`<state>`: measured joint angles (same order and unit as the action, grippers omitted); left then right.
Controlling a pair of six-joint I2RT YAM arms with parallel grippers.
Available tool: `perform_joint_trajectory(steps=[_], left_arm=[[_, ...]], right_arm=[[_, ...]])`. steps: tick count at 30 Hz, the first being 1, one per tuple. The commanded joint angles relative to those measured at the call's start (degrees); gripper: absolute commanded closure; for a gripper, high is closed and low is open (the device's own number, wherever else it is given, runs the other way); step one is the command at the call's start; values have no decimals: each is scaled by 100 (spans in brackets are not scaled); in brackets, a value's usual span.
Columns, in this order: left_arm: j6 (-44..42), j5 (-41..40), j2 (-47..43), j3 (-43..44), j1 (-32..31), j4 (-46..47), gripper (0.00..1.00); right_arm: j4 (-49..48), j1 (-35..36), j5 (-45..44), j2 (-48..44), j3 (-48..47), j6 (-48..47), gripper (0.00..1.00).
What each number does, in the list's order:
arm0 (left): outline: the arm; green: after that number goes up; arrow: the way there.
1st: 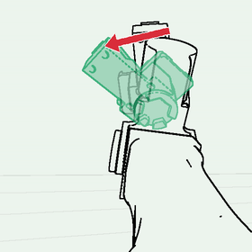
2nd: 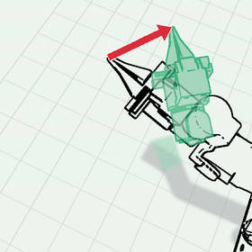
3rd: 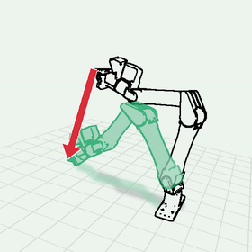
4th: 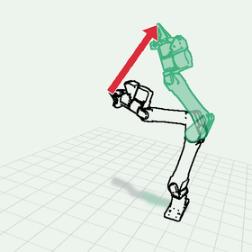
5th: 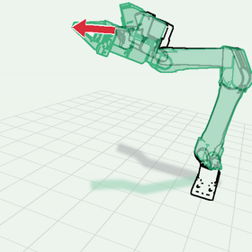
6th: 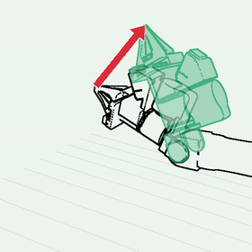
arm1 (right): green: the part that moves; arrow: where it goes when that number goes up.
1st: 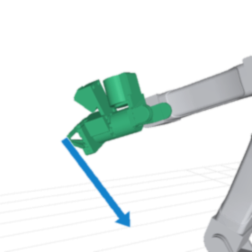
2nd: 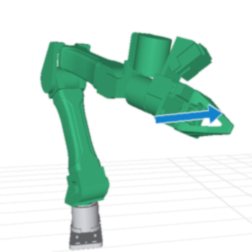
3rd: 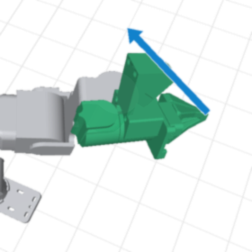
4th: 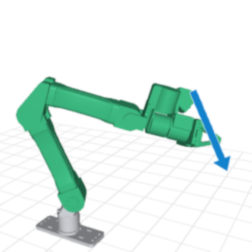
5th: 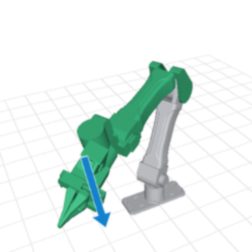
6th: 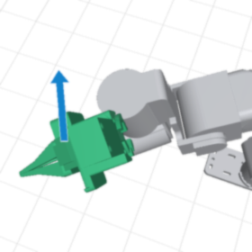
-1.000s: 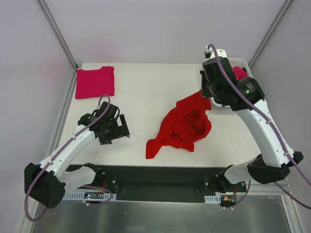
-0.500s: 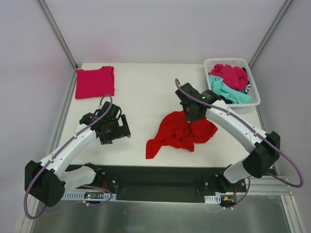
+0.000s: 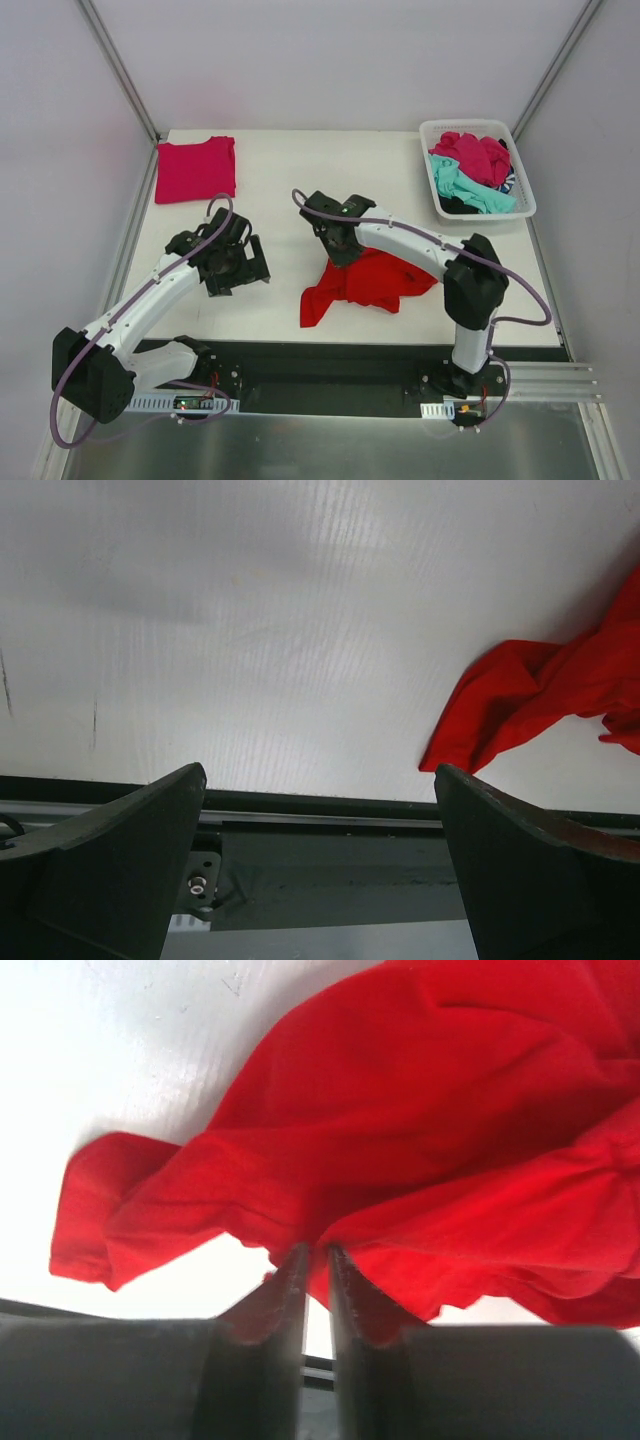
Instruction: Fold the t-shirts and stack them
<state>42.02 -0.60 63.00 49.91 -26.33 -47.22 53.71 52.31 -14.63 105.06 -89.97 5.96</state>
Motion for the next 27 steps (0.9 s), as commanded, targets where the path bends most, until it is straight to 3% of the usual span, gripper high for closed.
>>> perform_joint_trajectory(steps=[1,3,8,17,27], left_arm=[[34,-151,-7,186,-74,-103,1],[43,-151,-16,151,-74,-103,1],[78,-142,45,159,-83,-86,1],[96,-203,80,133,-83,-85,1],[87,-300,98,186,-83,-85,1]], right_arm=[[-97,-37,92,-28,-73,55,70],[-107,-72,31,-160,-11,55,64],[51,-160,-101,-625,138,20,62],[166,313,-373,-1083,683,485,67],[69,956,-690,-935,1175,1074,71]])
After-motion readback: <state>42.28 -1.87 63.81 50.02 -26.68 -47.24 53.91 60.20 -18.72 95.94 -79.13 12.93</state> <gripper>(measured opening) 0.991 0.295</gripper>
